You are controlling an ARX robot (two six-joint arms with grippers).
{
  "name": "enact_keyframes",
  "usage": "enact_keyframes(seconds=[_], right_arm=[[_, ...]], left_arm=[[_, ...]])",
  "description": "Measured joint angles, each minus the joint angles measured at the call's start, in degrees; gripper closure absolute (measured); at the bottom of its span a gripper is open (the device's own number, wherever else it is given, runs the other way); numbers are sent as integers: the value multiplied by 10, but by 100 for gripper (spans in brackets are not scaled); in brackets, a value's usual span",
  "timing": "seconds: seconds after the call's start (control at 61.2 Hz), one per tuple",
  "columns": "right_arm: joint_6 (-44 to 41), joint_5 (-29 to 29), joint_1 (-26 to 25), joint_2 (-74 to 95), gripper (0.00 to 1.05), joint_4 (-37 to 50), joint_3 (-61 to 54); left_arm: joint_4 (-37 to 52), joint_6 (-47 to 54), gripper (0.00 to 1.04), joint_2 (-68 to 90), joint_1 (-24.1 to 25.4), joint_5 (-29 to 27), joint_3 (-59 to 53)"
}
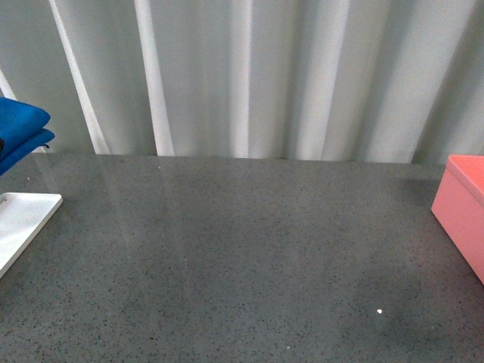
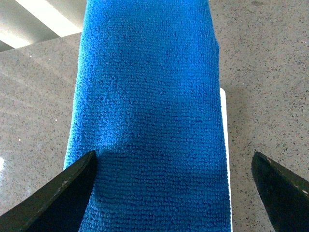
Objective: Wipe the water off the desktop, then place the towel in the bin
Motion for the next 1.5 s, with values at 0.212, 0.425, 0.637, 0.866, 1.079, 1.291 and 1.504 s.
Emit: enact_keyframes(seconds=[0.212,0.425,0.637,0.866,1.079,1.291,1.504], right_arm=[[0,0,0,0,7,0,0],[0,0,0,0,7,0,0],[0,0,0,0,7,0,0],[0,0,0,0,7,0,0],[0,0,0,0,7,0,0],[0,0,0,0,7,0,0],[0,0,0,0,7,0,0]], left_arm=[[-8,-11,7,6,0,0,4],[-5,-12,25,9,1,-7,4],[0,-12,60,9,5,-5,-2],[3,-16,98,5,8,10,-9],[-36,-58,101,-51,10,73,-8],[-97,-114,101,-192,-12,193,-1],[-109,-245,101,-301,-103,368,-66]])
